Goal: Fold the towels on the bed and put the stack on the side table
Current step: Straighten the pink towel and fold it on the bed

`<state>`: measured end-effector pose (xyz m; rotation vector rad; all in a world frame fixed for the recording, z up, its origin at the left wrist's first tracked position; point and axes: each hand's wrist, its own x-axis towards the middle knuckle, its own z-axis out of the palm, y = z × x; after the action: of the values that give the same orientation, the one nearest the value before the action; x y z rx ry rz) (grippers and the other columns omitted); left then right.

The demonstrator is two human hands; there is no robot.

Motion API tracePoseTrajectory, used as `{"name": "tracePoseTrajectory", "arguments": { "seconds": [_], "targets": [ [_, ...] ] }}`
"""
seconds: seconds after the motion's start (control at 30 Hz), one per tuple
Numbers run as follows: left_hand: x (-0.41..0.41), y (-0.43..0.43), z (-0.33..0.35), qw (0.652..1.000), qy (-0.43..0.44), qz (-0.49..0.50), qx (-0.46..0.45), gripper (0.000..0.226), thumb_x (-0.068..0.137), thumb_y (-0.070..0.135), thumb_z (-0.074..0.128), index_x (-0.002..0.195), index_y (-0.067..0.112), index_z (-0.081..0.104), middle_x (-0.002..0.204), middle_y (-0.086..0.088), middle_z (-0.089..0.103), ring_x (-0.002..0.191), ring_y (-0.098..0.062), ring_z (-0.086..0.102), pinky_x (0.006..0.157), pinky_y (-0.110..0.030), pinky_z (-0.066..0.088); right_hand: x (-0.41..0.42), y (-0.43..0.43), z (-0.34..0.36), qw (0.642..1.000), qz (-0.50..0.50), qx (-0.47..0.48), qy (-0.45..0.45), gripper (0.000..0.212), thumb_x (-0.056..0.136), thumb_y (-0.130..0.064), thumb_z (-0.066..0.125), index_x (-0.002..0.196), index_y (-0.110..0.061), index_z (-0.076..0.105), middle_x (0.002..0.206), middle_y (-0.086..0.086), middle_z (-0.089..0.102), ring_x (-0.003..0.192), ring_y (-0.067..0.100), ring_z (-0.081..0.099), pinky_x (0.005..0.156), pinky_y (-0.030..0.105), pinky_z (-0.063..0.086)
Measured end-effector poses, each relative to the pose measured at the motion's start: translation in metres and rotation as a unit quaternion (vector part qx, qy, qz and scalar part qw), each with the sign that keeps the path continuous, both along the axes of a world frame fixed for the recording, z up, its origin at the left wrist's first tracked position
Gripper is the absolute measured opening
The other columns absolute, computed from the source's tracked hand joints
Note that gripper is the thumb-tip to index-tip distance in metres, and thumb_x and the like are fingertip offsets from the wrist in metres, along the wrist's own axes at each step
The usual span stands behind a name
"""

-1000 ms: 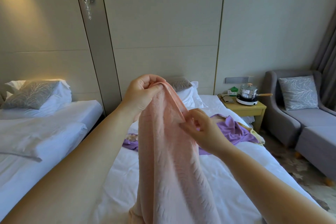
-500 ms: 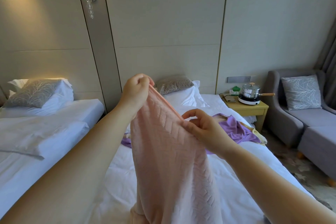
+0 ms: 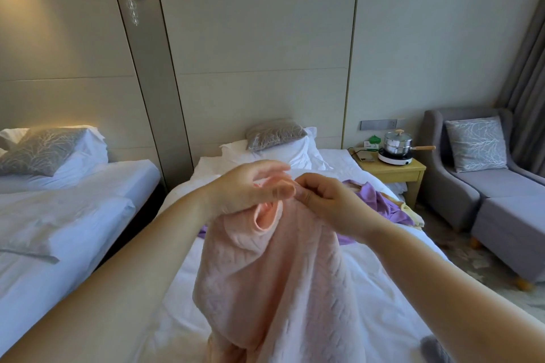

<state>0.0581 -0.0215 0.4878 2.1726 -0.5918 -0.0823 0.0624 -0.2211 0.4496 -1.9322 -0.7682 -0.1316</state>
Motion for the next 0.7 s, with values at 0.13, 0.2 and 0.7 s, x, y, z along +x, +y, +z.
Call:
{"name": "tracePoseTrajectory", "arguments": {
  "seconds": [0.13, 0.2, 0.7],
  "targets": [
    [0.008, -0.004, -0.003, 0.998, -0.054, 0.027, 0.011, 0.021, 0.075, 0.041, 0.076, 0.093, 0.033, 0.072, 0.093, 0.011, 0.071, 0.087, 0.003, 0.064, 0.077, -0.013, 0.047, 0.003, -0.005, 0.003, 1.000, -0.013, 0.008, 0.003, 0.017, 0.093, -0.034, 0.058, 0.089, -0.019, 0.065, 0.070, -0.012, 0.057, 0.065, 0.003, 0.048, 0.063, 0.019, 0.040],
    [0.012, -0.005, -0.002, 0.993, -0.104, 0.046, -0.001, 0.004, 0.082, 0.030, 0.074, 0.085, 0.028, 0.072, 0.083, 0.010, 0.071, 0.077, 0.004, 0.062, 0.072, -0.010, 0.044, 0.003, -0.009, -0.003, 0.998, 0.001, 0.056, 0.031, 0.017, 0.088, -0.034, 0.065, 0.099, -0.022, 0.060, 0.073, -0.004, 0.057, 0.066, 0.012, 0.047, 0.060, 0.028, 0.040],
    [0.023, 0.003, 0.054, 0.940, -0.265, 0.162, -0.141, 0.012, 0.087, 0.020, 0.068, 0.084, 0.031, 0.070, 0.086, 0.014, 0.071, 0.086, 0.001, 0.065, 0.078, -0.017, 0.047, 0.000, -0.017, -0.017, 0.987, -0.098, -0.111, -0.067, 0.019, 0.079, -0.030, 0.074, 0.083, -0.015, 0.065, 0.080, -0.005, 0.050, 0.071, 0.005, 0.050, 0.067, 0.018, 0.038]
  ]
}}
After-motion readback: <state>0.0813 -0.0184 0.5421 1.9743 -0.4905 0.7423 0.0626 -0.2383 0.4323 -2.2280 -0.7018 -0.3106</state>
